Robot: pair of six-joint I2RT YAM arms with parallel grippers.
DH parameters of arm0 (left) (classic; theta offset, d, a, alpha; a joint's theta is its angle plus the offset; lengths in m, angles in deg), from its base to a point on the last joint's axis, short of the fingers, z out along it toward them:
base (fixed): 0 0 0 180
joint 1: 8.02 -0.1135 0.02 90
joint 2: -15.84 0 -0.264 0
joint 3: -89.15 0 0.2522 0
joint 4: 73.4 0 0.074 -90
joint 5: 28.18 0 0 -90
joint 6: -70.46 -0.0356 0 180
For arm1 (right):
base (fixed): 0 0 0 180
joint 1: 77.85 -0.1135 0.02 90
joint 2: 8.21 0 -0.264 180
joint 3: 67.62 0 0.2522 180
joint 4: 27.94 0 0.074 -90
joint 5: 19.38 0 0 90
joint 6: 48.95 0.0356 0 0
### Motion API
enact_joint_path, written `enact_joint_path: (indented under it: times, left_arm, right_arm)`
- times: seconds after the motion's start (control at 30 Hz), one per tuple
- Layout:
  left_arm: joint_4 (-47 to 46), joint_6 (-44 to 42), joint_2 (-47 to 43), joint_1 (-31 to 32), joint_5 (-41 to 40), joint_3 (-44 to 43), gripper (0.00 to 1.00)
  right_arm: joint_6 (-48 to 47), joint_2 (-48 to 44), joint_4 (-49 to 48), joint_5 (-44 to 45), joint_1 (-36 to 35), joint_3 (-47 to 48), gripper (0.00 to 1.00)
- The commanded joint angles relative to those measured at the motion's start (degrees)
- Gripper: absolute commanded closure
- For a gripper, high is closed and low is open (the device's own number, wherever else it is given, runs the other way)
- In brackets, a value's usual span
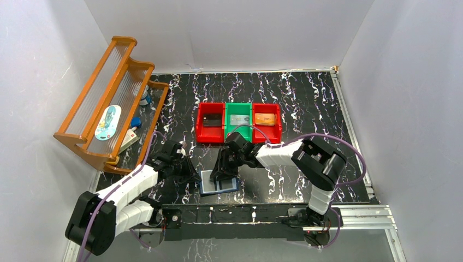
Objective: Take the credit cards out of the card holder
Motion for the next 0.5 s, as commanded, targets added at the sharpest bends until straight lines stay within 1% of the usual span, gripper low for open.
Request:
enact_joint_path:
  times: [0.0, 0.13, 0.33, 0.47]
  left_arm:
    - [-0.8, -0.5, 0.6, 0.2, 1.4, 0.7, 0.99]
    - [-2.0, -0.4, 1.7, 0.2, 1.0, 1.6, 1.00]
    - [-3.3, -0.2, 2.8, 0.2, 0.3, 2.8, 1.00]
    - [-3.7, 0.2, 3.2, 0.4, -0.4, 3.4, 1.00]
  right_arm:
    - [-3.2, 0.7, 7.4, 4.5, -0.1, 3.8, 0.52]
    - [-5.3, 1.4, 14.6, 7.8, -0.7, 6.9, 0.52]
    - [-5.4, 3.8, 14.2, 6.0, -1.5, 7.3, 0.52]
    - [-5.0, 4.6, 13.3, 5.3, -1.6, 7.2, 0.54]
